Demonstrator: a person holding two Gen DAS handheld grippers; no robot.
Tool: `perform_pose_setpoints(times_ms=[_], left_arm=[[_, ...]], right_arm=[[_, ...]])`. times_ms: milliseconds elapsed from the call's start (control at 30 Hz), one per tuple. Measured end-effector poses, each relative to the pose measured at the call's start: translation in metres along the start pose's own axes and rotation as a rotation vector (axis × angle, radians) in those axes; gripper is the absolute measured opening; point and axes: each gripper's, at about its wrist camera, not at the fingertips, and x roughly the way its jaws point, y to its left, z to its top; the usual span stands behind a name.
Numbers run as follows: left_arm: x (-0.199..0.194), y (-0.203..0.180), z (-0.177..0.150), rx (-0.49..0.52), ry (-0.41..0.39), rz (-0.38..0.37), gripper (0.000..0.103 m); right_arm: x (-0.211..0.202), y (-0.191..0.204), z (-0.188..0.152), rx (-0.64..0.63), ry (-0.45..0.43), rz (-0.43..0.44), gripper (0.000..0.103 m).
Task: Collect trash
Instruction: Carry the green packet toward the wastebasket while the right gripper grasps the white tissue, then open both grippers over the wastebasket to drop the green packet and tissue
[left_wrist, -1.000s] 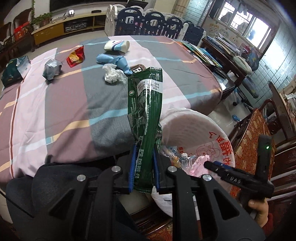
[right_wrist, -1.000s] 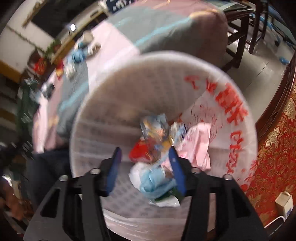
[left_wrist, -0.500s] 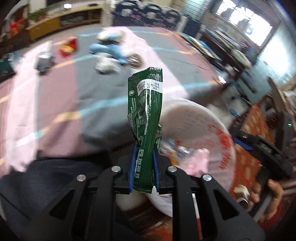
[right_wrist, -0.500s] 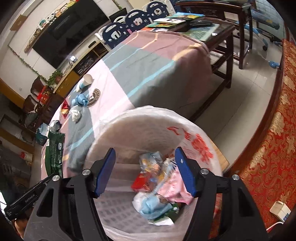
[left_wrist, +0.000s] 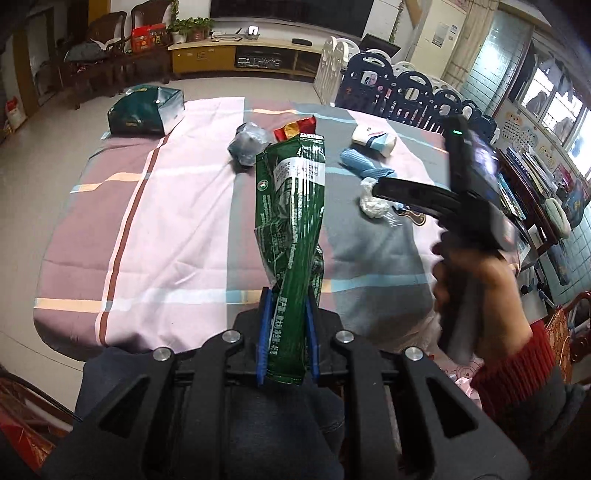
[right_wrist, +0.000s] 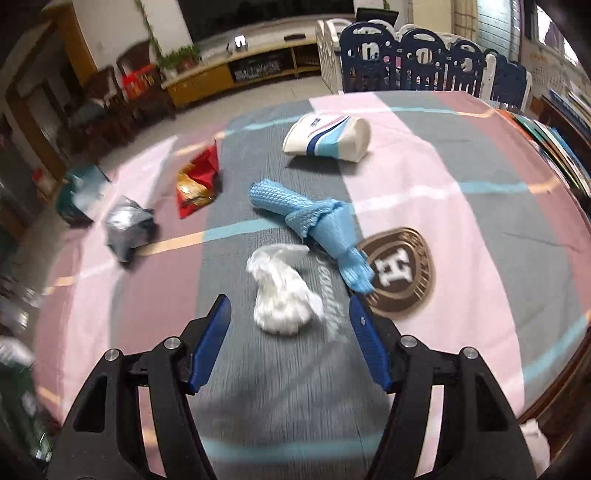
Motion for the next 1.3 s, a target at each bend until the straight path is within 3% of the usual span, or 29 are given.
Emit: perform_pose_setpoints(times_ms=[67, 100, 200, 333, 500, 600, 700, 767, 833, 867, 967, 1033, 1133, 1300], left_arm=[[0.002, 0.006, 0.000, -0.009, 0.006, -0.001, 0.018], [0.003, 0.008, 0.000, -0.012, 0.008, -0.004, 0.018], [0.005, 0.014, 0.002, -0.014, 0.016, -0.028, 0.018], [0.010, 0.000, 0.001, 0.012, 0.050, -0.122, 0.018], [0.011, -0.049, -0.009, 0.131, 0.100, -0.259, 0.018], [0.011, -0.091, -0.023, 0.222, 0.155, -0.357, 0.018], [0.010, -0.131, -0.043, 0.325, 0.197, -0.409, 0.019], [0.014, -0.154, -0.057, 0.373, 0.244, -0.448, 0.026], [0.018, -0.171, -0.072, 0.403, 0.290, -0.467, 0.063], [0.019, -0.175, -0.076, 0.402, 0.291, -0.458, 0.069], [0.018, -0.177, -0.080, 0.408, 0.259, -0.404, 0.073], [0.015, -0.167, -0.072, 0.387, 0.212, -0.335, 0.076], [0.011, -0.150, -0.058, 0.340, 0.131, -0.224, 0.076], [-0.001, -0.116, -0.034, 0.235, 0.012, -0.098, 0.077]], right_arm=[[0.016, 0.005, 0.002, -0.010, 0.029, -0.015, 0.043], [0.021, 0.007, 0.000, -0.021, 0.046, -0.016, 0.024], [0.009, 0.005, -0.010, -0.043, 0.014, 0.012, 0.019], [-0.048, -0.018, -0.034, -0.016, -0.065, 0.059, 0.019], [-0.136, -0.080, -0.089, 0.087, -0.124, 0.097, 0.019], [-0.182, -0.116, -0.131, 0.148, -0.145, 0.072, 0.019], [-0.218, -0.144, -0.170, 0.195, -0.156, 0.019, 0.019], [-0.229, -0.156, -0.188, 0.227, -0.146, 0.002, 0.019], [-0.232, -0.165, -0.203, 0.252, -0.116, -0.002, 0.020], [-0.231, -0.169, -0.207, 0.259, -0.102, -0.006, 0.021], [-0.230, -0.178, -0.218, 0.308, -0.084, -0.022, 0.034], [-0.231, -0.182, -0.220, 0.344, -0.089, -0.006, 0.051], [-0.237, -0.180, -0.219, 0.351, -0.120, -0.004, 0.062], [-0.239, -0.165, -0.212, 0.307, -0.136, -0.021, 0.067]])
